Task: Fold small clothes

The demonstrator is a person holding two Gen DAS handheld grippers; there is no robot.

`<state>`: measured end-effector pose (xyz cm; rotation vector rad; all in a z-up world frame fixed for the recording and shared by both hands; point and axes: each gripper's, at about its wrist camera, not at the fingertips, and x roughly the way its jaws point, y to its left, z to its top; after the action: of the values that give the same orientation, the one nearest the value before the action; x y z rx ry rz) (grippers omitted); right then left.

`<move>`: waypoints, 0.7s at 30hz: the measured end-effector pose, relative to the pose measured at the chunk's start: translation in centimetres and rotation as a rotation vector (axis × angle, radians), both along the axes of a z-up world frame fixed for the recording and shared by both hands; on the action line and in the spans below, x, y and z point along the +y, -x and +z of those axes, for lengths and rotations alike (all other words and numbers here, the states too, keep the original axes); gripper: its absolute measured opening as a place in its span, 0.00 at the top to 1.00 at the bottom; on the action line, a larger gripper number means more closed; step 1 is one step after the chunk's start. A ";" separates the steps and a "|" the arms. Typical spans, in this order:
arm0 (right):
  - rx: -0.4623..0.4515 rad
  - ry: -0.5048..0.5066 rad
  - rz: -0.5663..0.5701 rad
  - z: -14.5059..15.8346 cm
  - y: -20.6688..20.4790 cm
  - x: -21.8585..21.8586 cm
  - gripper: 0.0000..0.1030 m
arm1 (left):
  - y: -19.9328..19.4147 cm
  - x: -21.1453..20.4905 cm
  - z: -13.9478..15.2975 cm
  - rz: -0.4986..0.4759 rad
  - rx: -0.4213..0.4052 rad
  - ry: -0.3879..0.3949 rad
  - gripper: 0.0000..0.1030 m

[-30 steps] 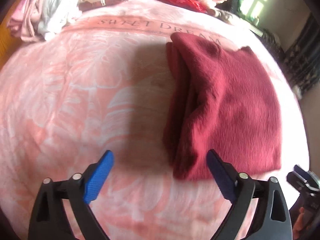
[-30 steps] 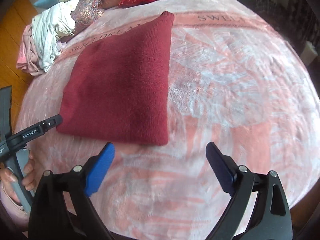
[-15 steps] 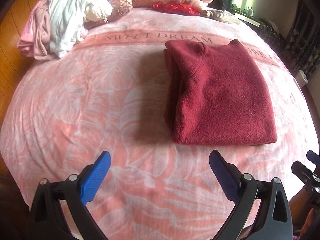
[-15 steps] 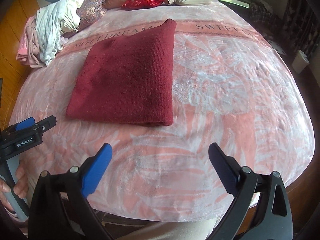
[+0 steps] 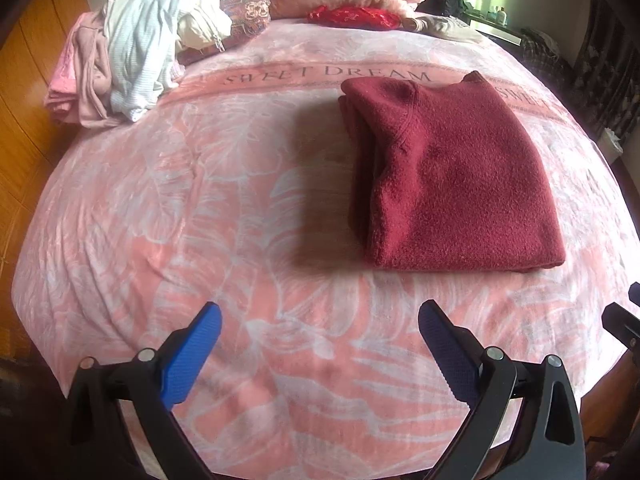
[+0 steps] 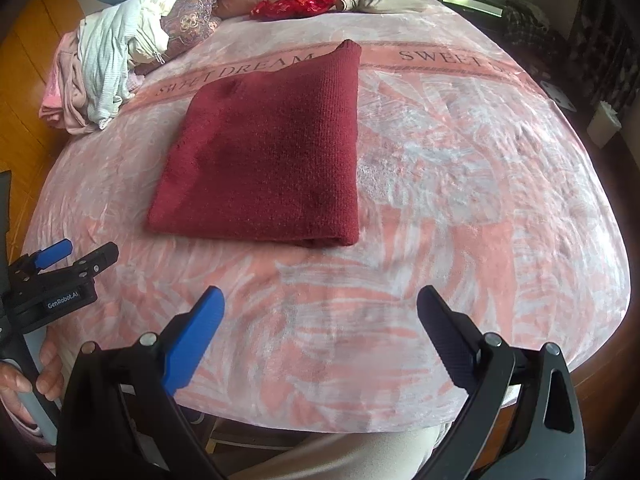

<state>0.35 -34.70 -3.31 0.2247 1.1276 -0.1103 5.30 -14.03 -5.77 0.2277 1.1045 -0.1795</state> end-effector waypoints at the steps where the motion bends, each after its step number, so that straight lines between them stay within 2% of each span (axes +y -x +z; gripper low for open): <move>1: 0.000 -0.003 0.002 -0.1 0.0 0.1 0.06 | 0.0 0.0 0.0 -0.003 0.000 -0.001 0.04; 21: 0.002 -0.021 0.002 -0.4 -0.4 0.2 0.06 | 0.1 0.0 0.1 -0.018 -0.008 -0.008 0.04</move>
<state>0.75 -34.52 -3.72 0.2423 1.1310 -0.0963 5.18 -14.04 -5.67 0.2454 1.0957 -0.1907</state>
